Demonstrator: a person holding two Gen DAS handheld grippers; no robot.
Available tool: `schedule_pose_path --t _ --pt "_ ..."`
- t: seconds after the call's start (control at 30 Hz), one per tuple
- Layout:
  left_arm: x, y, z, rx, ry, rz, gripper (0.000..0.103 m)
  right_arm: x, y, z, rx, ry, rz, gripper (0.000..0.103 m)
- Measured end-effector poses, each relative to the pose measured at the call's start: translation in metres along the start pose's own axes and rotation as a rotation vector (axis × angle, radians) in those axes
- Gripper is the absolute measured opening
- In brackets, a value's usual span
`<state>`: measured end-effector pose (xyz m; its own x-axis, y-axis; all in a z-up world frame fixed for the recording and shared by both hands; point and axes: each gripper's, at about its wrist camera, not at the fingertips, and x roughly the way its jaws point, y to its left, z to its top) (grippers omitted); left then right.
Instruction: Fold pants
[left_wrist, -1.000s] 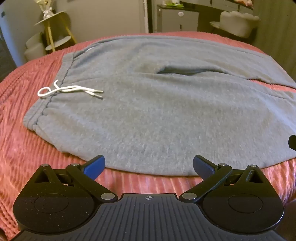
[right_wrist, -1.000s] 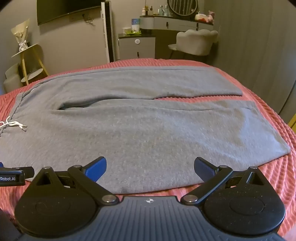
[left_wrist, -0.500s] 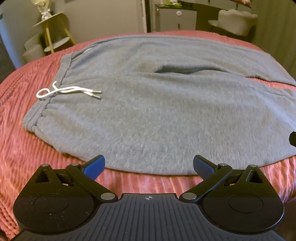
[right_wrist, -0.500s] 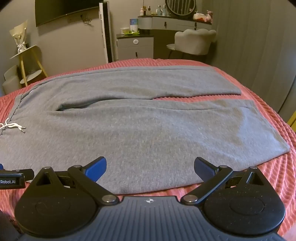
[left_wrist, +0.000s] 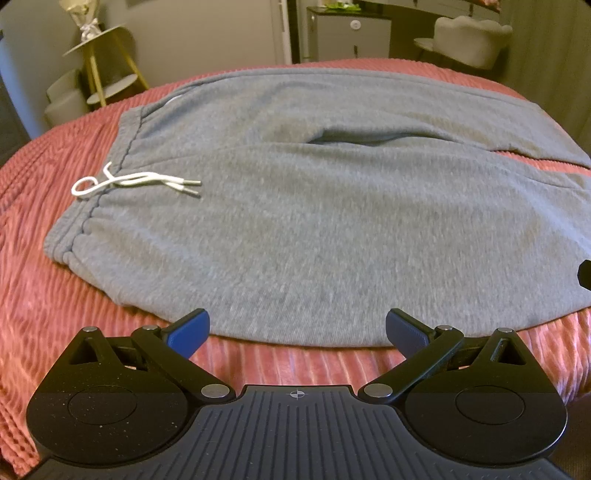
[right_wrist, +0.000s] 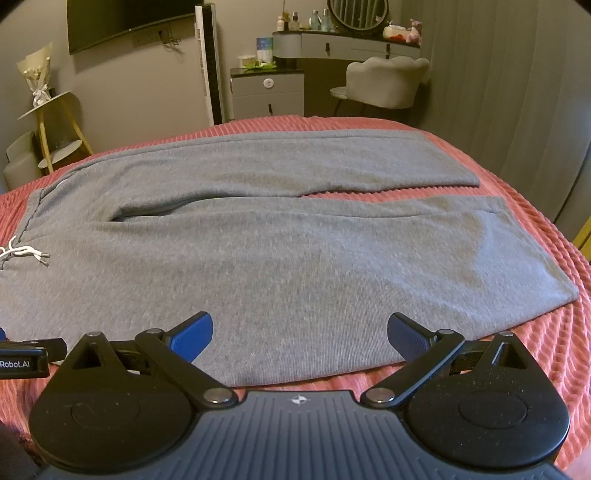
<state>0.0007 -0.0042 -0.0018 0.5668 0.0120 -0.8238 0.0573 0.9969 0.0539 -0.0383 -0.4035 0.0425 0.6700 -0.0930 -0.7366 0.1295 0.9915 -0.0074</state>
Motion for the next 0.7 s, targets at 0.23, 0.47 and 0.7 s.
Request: schedule_pose_path --t 0.23,0.47,0.7 --pt "0.0016 0.0011 -0.0007 0.005 0.005 0.003 0.103 0.0003 -0.0011 -0.0011 0.005 -0.006 0.001 0.101" --pt "0.0024 0.0006 -0.0019 0.010 0.009 0.005 0.103 0.0006 -0.0015 -0.0024 0.007 -0.007 -0.001 0.101" --pt "0.0029 0.0002 -0.0024 0.013 0.012 0.008 0.103 0.0015 -0.0033 -0.0045 0.011 -0.010 -0.010 0.101"
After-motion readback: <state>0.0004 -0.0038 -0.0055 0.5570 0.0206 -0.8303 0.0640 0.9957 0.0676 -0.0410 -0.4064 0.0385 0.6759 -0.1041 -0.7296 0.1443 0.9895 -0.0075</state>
